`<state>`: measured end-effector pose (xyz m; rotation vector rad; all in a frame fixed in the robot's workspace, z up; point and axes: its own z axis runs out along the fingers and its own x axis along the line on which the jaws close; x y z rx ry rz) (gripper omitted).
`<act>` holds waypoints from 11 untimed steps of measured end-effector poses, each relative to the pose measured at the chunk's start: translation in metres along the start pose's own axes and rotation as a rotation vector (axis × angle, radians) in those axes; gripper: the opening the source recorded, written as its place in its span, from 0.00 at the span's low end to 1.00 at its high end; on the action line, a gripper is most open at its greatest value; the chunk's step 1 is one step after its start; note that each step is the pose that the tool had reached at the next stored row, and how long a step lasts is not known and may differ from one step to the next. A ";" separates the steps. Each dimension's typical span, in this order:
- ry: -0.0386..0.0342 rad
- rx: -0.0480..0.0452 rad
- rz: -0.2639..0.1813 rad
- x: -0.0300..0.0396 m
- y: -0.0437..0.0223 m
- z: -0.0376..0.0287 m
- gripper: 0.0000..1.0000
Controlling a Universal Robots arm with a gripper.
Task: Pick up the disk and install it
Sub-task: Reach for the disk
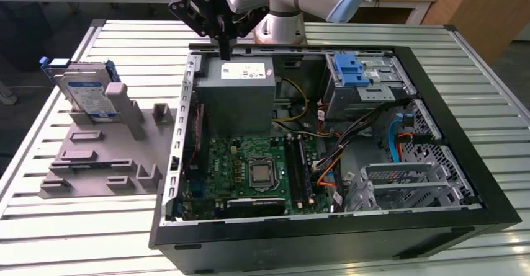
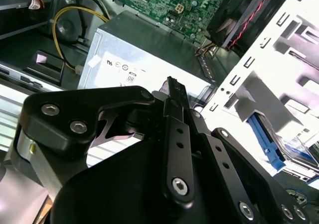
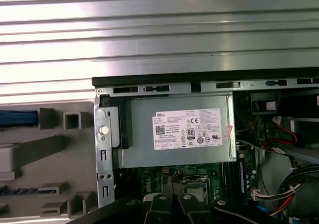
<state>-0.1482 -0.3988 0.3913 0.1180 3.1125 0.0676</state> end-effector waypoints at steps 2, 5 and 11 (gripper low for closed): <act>0.0000 0.0000 0.000 0.0003 0.0000 0.0000 0.11; -0.0001 0.0000 0.000 0.0013 -0.0001 0.0001 0.11; 0.0000 -0.0001 0.000 0.0026 -0.0002 0.0002 0.11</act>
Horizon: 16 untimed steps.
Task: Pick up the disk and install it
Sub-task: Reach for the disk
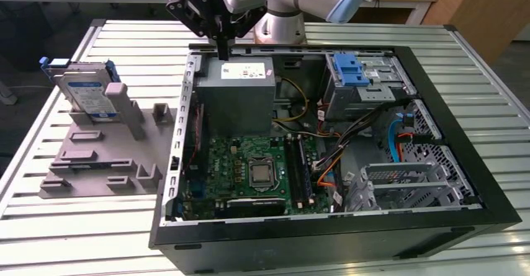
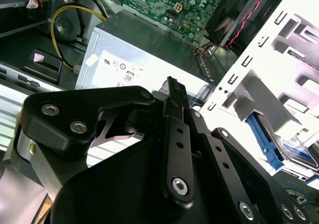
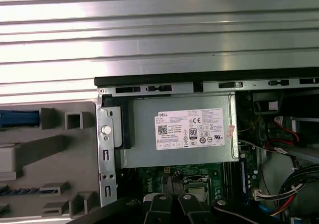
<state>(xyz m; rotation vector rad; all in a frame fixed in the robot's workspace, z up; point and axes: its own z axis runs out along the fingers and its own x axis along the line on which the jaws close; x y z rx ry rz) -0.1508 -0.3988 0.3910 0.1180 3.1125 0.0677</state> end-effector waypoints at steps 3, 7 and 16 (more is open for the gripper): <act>0.0000 0.0001 0.000 0.0008 -0.0001 0.0001 0.11; 0.0000 0.0000 0.000 0.0020 -0.0002 0.0002 0.11; 0.0000 0.0001 0.000 0.0053 -0.0004 0.0005 0.11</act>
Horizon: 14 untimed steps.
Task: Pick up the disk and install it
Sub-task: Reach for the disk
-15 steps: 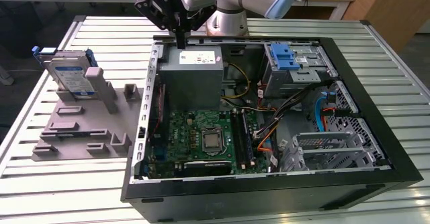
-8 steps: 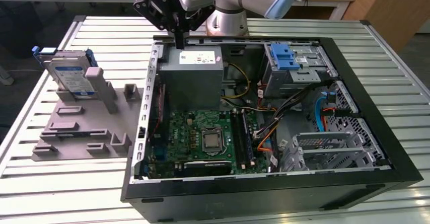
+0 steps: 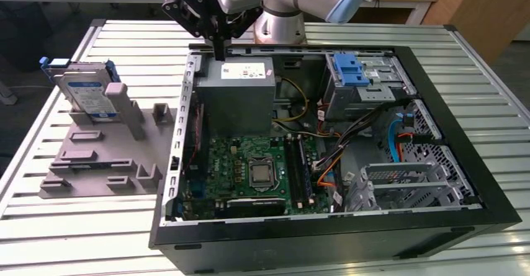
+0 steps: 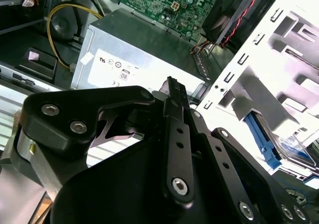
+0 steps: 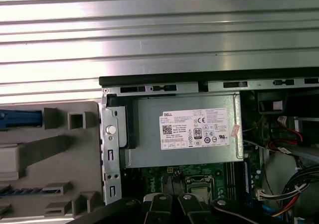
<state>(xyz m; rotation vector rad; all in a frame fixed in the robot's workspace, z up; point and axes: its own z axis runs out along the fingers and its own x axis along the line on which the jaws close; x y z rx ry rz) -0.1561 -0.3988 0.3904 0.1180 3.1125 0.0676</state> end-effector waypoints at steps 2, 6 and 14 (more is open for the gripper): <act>0.0000 -0.0001 0.000 0.0007 -0.0001 0.0001 0.11; 0.0000 0.0000 0.000 0.0022 -0.0002 0.0002 0.11; 0.0000 0.0000 0.000 0.0048 -0.0004 0.0006 0.11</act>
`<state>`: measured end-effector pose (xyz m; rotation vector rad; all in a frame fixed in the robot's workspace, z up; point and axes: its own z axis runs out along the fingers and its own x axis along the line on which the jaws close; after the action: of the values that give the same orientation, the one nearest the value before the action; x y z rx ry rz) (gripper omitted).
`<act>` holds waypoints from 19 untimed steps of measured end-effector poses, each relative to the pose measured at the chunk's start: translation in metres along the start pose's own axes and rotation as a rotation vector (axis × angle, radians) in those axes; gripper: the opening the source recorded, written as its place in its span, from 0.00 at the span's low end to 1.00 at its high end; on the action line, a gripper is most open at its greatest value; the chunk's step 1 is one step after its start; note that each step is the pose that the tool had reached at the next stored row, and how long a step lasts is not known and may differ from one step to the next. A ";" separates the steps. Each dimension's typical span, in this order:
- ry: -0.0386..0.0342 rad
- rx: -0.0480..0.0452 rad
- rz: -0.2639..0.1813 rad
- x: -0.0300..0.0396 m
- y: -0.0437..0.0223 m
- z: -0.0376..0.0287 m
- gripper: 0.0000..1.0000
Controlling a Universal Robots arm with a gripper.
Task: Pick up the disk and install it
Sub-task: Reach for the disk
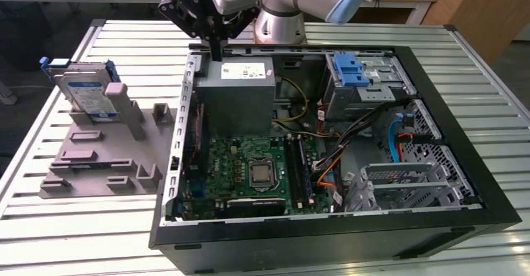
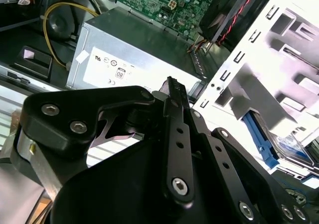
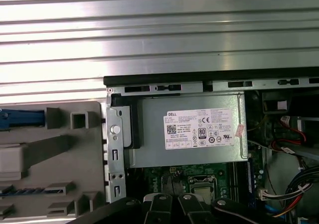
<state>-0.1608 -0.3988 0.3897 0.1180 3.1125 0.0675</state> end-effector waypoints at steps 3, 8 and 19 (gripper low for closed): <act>0.0000 0.0000 0.000 0.0009 -0.0001 0.0002 0.11; 0.0000 -0.0001 0.000 0.0025 -0.0002 0.0004 0.11; 0.0000 -0.0001 0.000 0.0059 -0.0005 0.0010 0.11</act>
<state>-0.1667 -0.3988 0.3885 0.1180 3.1125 0.0676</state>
